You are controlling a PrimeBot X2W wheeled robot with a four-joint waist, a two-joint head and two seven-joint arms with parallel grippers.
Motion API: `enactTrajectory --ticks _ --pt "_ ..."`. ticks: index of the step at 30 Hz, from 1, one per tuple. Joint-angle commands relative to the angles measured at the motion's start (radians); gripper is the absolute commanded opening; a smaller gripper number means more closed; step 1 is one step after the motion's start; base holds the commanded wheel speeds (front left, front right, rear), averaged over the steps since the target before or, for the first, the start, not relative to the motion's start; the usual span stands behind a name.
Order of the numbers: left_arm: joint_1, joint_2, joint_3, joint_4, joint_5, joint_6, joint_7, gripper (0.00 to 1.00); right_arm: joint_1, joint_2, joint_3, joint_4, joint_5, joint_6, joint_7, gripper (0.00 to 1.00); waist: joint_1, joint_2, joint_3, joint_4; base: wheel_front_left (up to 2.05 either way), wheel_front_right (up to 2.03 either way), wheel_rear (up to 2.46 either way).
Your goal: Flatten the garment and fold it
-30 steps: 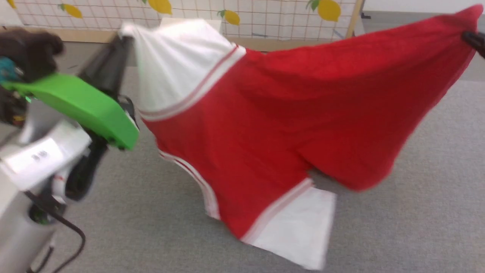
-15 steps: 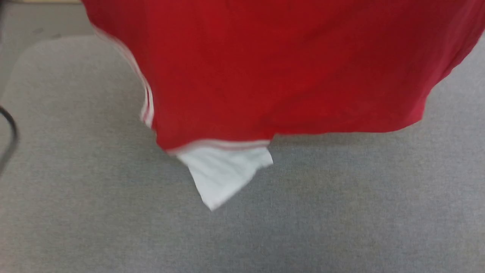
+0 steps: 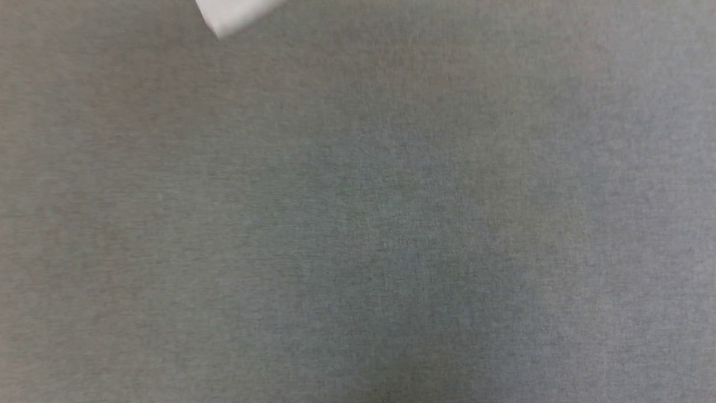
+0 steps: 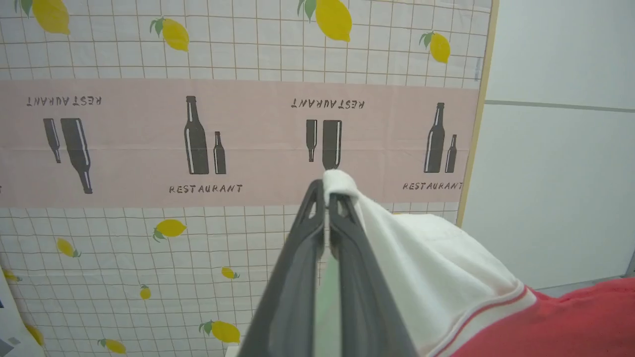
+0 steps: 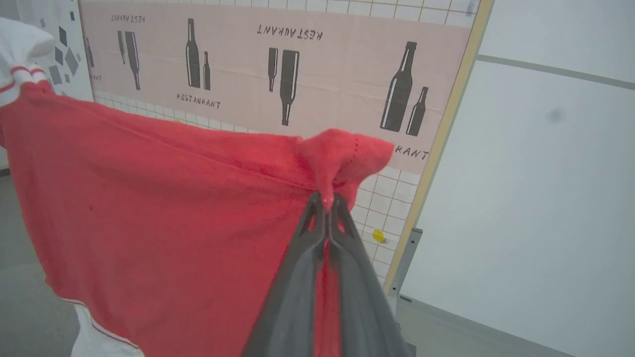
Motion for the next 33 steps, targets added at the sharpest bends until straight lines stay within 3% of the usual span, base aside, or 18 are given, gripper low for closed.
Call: enactTrajectory --ticks 1,7,14,25,33 --pt "-0.042 -0.013 0.000 0.027 0.014 -0.013 -0.017 0.00 -0.039 0.009 0.009 0.034 0.003 -0.001 -0.031 0.00 -0.0002 0.0000 0.087 -0.042 0.00 0.00 0.00" --pt "-0.141 -0.050 -0.018 0.153 0.037 -0.070 -0.071 0.00 -0.136 0.038 0.075 0.174 0.028 -0.001 -0.119 0.00 -0.0002 0.0000 0.136 -0.028 0.00 0.00 0.00" --pt "-0.095 -0.091 -0.042 0.228 0.032 -0.103 -0.118 0.00 -0.125 0.033 0.187 0.235 0.062 -0.001 -0.150 0.00 -0.0002 0.0000 0.171 0.006 0.00 0.00 0.00" --pt "0.259 -0.155 -0.096 0.223 -0.009 -0.116 -0.196 0.00 0.106 0.006 0.346 0.267 0.132 -0.001 -0.192 0.00 -0.0002 0.0000 0.054 0.067 0.00 0.00 0.00" --pt "0.632 -0.126 -0.161 0.060 -0.055 -0.102 -0.156 0.00 0.379 -0.032 0.415 0.226 0.219 -0.001 -0.197 0.00 -0.0002 0.0000 -0.115 0.100 0.00 0.00 0.00"
